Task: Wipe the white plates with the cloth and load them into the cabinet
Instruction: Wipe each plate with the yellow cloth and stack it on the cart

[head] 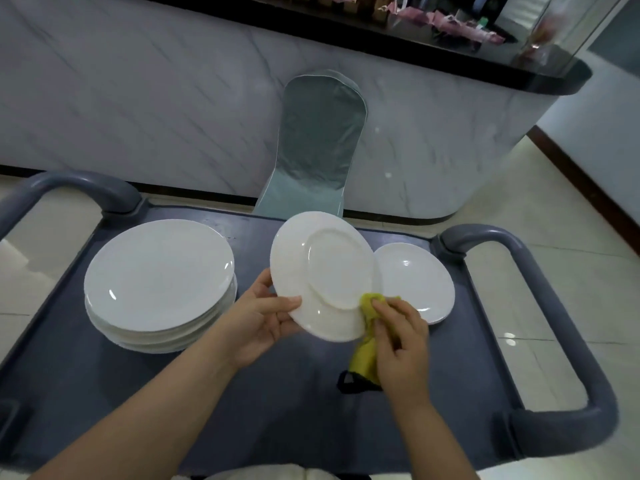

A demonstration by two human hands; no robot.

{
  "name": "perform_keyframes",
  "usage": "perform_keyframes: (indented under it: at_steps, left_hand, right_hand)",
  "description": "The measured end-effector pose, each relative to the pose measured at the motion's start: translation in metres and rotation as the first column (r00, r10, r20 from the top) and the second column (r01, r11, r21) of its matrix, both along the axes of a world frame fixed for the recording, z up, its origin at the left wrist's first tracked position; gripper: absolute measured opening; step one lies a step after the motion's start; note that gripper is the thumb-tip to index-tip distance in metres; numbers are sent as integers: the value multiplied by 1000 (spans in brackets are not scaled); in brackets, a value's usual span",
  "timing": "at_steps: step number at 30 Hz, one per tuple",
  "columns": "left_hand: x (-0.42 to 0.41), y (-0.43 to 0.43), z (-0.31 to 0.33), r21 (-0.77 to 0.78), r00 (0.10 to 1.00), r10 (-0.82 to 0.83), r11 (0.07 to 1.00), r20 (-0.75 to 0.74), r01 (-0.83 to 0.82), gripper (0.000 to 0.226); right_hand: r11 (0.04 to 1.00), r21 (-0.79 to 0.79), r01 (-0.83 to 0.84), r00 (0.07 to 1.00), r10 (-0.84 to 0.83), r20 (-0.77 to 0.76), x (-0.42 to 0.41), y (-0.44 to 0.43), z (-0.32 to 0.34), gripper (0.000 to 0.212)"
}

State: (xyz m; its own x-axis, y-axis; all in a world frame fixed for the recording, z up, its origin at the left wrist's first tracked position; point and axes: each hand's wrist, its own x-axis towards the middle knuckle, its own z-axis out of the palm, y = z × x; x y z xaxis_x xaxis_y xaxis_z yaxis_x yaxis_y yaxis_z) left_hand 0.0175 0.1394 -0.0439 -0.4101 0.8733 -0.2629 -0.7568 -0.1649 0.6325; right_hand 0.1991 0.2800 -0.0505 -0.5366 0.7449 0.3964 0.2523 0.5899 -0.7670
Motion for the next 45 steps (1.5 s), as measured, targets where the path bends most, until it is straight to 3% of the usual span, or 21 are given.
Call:
perform_keyframes:
  at_steps: [2, 5, 7, 12, 15, 19, 21, 24, 26, 30, 32, 34, 35, 37, 39, 41, 45]
  left_hand:
    - [0, -3, 4, -1, 983, -137, 990, -118, 138, 71]
    - [14, 6, 8, -34, 946, -243, 970, -216, 241, 70]
    - [21, 13, 9, -30, 959, -197, 980, -202, 195, 68]
    - [8, 13, 12, 16, 986, -62, 998, -157, 66, 65]
    - [4, 11, 11, -6, 983, -84, 996, -162, 84, 66]
    - [12, 16, 12, -75, 922, -284, 959, -264, 274, 67]
    - [20, 24, 12, -113, 895, -323, 946, -307, 303, 68]
    - [22, 37, 14, -119, 936, -241, 969, -255, 217, 67]
    - [16, 47, 19, -133, 954, -180, 979, -238, 152, 62]
    - [6, 83, 34, -197, 906, -192, 973, -377, 123, 52]
    - [8, 114, 43, -229, 819, -208, 969, -535, 97, 47]
    - [17, 149, 46, -242, 657, -189, 970, -730, 9, 49]
    - [23, 166, 46, -243, 527, -184, 969, -830, -45, 51]
    - [32, 196, 41, -265, 182, -240, 956, -954, -126, 51]
    - [39, 217, 33, -326, -139, -352, 928, -926, -179, 56]
    - [45, 232, 19, -403, -379, -445, 895, -811, -189, 60]
    - [53, 246, -4, -521, -636, -485, 840, -600, -150, 59]
  right_hand:
    - [996, -87, 27, 998, -23, 51, 0, 26, 14, 35]
    - [992, 70, -103, 990, 96, 100, -25, 38, 39, 30]
    - [958, 201, -206, 974, 181, 138, -40, 27, 48, 28]
    - [857, 335, -392, 920, 359, 157, -14, 0, 27, 22]
    - [902, 340, -267, 963, 234, 137, 20, 12, 5, 23]
    - [993, 104, 48, 995, -57, 87, 15, 40, 15, 34]
    - [992, 122, 22, 998, -29, 58, 0, 36, 26, 34]
    - [947, 286, -145, 989, 130, 71, 1, 16, 23, 25]
    - [936, 289, -201, 979, 179, 101, 19, 13, 14, 21]
    - [978, 206, -14, 986, -22, 167, 61, 36, -1, 25]
    - [985, 134, 111, 972, -135, 191, 78, 52, -3, 28]
    - [979, 84, 186, 958, -200, 204, 90, 69, -2, 34]
    - [975, 75, 207, 953, -219, 209, 95, 76, -1, 36]
    - [967, 76, 242, 942, -253, 222, 100, 90, 0, 33]
    - [959, 64, 277, 930, -284, 232, 101, 102, 2, 30]
    - [953, 40, 300, 926, -301, 227, 102, 109, 5, 30]
    - [953, 6, 304, 926, -296, 233, 107, 113, 6, 30]
